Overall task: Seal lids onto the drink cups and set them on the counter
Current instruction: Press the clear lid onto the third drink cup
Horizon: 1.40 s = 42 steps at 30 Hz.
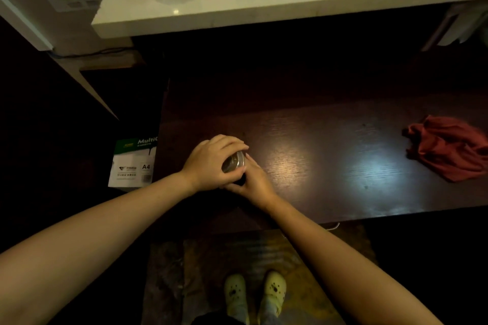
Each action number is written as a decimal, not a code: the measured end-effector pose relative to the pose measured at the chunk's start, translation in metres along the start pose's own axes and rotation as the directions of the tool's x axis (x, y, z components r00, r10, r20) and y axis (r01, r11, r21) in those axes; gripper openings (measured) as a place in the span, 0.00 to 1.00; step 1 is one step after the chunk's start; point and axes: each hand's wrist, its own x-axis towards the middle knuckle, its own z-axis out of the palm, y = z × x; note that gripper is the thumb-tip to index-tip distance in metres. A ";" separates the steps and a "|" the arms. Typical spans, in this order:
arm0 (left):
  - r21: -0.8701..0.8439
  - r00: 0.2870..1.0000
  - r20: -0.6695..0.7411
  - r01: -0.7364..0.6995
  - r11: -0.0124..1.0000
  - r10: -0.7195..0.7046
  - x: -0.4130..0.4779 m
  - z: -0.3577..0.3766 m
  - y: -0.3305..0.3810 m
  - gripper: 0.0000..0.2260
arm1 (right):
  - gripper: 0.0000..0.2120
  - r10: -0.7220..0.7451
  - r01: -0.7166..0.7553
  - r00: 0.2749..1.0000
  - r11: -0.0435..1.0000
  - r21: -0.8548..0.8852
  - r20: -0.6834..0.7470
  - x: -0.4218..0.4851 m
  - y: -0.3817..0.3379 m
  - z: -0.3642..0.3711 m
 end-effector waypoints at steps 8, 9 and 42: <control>0.060 0.990 -0.015 0.142 0.988 -0.142 -0.006 0.003 0.003 0.27 | 0.31 0.059 -0.067 0.990 0.996 -0.052 -0.131 -0.007 -0.004 0.020; 0.051 0.974 -0.051 0.225 0.973 -0.222 -0.007 0.007 0.007 0.27 | 0.30 0.075 -0.084 0.985 0.995 -0.050 -0.157 -0.008 -0.004 0.025; -0.106 0.897 0.215 0.414 0.904 -0.385 0.013 -0.041 0.015 0.40 | 0.32 0.139 -0.106 0.984 0.956 0.272 -0.107 0.005 -0.031 0.001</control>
